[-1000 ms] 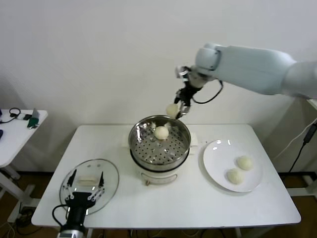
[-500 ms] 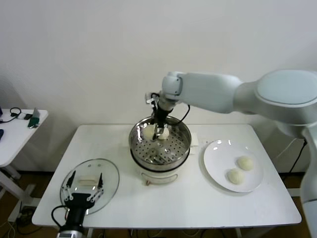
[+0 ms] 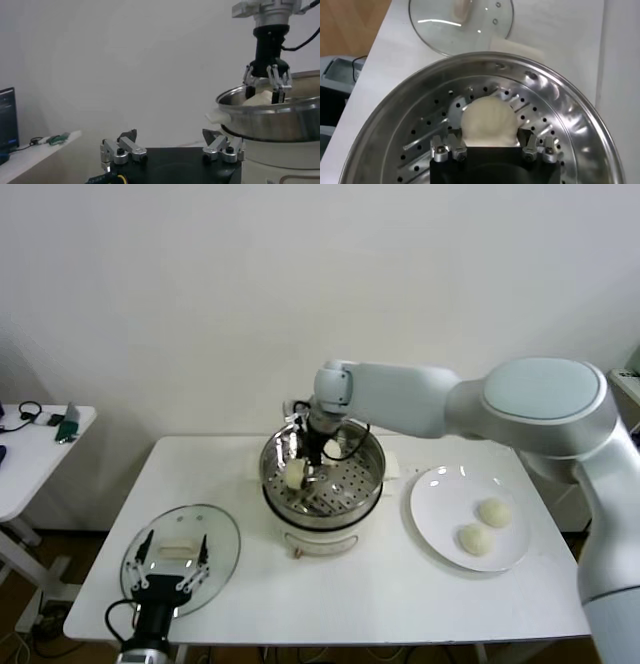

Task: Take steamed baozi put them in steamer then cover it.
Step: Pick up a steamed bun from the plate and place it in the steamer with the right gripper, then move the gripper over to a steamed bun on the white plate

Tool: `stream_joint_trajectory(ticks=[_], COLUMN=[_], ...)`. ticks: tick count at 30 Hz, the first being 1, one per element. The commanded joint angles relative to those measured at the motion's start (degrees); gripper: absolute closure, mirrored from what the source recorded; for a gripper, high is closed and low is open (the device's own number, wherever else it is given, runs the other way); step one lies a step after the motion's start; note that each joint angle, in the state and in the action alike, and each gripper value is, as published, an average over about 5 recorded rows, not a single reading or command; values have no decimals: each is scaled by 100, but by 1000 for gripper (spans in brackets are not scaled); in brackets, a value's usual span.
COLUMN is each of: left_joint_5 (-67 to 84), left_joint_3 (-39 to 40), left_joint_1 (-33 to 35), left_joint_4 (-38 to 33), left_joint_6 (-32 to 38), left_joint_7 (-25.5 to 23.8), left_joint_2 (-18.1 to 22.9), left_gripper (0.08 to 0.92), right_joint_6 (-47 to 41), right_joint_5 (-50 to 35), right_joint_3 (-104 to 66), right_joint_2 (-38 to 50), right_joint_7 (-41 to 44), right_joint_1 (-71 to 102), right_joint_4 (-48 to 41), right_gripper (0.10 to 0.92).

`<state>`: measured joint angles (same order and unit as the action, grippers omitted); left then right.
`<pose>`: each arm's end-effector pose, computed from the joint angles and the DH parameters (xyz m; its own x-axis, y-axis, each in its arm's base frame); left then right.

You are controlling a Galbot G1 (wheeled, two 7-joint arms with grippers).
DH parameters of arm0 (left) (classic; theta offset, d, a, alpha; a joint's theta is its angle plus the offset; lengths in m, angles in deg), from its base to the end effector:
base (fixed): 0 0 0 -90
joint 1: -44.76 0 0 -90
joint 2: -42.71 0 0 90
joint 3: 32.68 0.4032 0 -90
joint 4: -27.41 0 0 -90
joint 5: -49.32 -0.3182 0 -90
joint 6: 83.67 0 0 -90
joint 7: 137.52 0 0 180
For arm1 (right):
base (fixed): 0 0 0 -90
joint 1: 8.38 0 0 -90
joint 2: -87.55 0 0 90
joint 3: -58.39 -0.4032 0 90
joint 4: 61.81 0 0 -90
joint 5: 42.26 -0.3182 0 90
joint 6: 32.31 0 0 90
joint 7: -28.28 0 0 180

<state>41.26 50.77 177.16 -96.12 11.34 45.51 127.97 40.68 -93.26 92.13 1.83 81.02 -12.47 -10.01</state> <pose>0.0434 0.0489 -0.3432 -0.9959 -0.0762 0.0480 -0.0601 0.9591 0.2765 0.6222 0.1626 -0.0948 -0.0493 -0.2867 0.9568 -0.9689 -0.2190 -0.1155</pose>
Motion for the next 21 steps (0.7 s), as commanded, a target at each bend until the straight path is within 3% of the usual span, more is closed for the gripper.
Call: stream_joint_trajectory(ticks=[1,9,21], left_joint_5=[-1,-2,-14], left_joint_3=[-7,-1,17], left_joint_1=[12,29,29], left_joint_4=[8,-10,-9], left_joint_6=[2,0,-9], left_joint_7=[-1,-1,1], left_joint_2=[-2,0,14], left_gripper=[177,177,177], right_joint_6=[-56,-148,171], right_joint_5=[133,225,493], right_joint_3=[-80,-154,-167], right_joint_2=[-73,52,1285], right_joint_7=[-25,167,834], right_joint_1=[161,28,-994], right_joint_4=[-62,-7,777], right_gripper=[311,210,203])
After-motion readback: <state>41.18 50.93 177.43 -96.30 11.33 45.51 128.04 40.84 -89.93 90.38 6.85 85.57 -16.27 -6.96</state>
